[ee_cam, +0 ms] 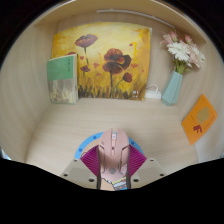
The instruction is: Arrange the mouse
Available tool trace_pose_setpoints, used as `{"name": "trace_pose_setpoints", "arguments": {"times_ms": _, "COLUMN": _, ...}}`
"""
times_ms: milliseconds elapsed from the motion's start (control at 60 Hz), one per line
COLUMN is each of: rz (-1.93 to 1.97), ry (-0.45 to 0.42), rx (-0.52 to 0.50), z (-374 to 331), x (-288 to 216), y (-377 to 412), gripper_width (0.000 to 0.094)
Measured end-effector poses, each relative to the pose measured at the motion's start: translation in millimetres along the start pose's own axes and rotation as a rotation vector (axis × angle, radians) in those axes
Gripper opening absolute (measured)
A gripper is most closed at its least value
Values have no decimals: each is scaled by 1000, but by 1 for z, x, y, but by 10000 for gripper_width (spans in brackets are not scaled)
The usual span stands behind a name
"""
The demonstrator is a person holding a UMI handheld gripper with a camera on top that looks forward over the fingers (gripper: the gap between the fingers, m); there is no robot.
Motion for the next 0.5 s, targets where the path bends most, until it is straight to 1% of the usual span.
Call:
{"name": "trace_pose_setpoints", "arguments": {"times_ms": 183, "rz": -15, "ry": 94, "rx": -18, "z": 20, "x": 45, "y": -6, "gripper_width": 335}}
{"name": "trace_pose_setpoints", "arguments": {"times_ms": 267, "rz": -21, "ry": 118, "rx": -30, "z": 24, "x": 57, "y": -5, "gripper_width": 340}}
{"name": "trace_pose_setpoints", "arguments": {"times_ms": 300, "rz": -12, "ry": 100, "rx": -30, "z": 25, "x": 55, "y": -5, "gripper_width": 337}}
{"name": "trace_pose_setpoints", "arguments": {"times_ms": 400, "rz": 20, "ry": 101, "rx": -40, "z": 26, "x": 57, "y": -3, "gripper_width": 386}}
{"name": "trace_pose_setpoints", "arguments": {"times_ms": 500, "rz": 69, "ry": 104, "rx": -48, "z": 29, "x": 58, "y": -2, "gripper_width": 477}}
Point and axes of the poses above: the point between the fingertips, and its own axes, seen from behind it with the camera up: y to the left, x down, z forward, the way the camera looks, the point moved 2 cm from there along -z, backward, against the way the camera looks, and after that the axes turned 2 degrees about -x, right-handed, at the moved point
